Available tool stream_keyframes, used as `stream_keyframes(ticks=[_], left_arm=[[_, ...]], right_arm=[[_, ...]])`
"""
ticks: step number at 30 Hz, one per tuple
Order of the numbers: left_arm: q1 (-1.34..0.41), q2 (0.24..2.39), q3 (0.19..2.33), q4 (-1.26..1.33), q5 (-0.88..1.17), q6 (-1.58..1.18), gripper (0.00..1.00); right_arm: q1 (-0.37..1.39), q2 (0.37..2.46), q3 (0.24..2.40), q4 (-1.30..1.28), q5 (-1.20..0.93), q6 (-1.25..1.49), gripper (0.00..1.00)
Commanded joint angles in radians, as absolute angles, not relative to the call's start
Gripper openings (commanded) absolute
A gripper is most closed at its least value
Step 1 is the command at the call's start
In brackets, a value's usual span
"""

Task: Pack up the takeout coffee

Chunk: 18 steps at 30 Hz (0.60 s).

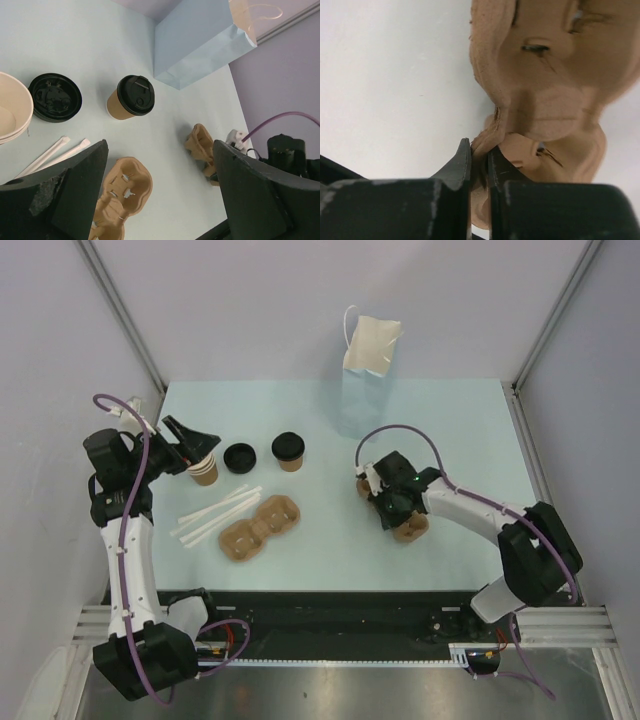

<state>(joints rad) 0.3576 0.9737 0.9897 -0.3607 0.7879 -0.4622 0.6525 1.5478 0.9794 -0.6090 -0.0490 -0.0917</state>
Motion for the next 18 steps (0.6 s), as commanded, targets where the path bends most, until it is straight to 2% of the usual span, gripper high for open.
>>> stream_keyframes(ticks=[1,4,10,13,18], left_arm=[[0.354,0.962,1.031,-0.334,0.796,-0.466,0.91],[0.351,0.966,1.038,-0.336,0.807,-0.468,0.90],[0.331,0.992,1.075,-0.386,0.790,-0.407,0.90],[0.312,1.009,1.088,-0.402,0.787,-0.385,0.90],[0.282,1.026,1.100,-0.417,0.749,-0.338,0.90]], right_arm=[[0.539,1.447,0.986,-0.630,-0.049,-0.173,0.00],[0.447,1.372,1.003,-0.676,-0.057,-0.279,0.00],[0.131,1.313,1.064,-0.715,-0.098,-0.547,0.00],[-0.032,1.356,1.112,-0.712,-0.142,-0.695,0.00],[-0.164,1.509,1.189,-0.650,-0.147,-0.845,0.00]])
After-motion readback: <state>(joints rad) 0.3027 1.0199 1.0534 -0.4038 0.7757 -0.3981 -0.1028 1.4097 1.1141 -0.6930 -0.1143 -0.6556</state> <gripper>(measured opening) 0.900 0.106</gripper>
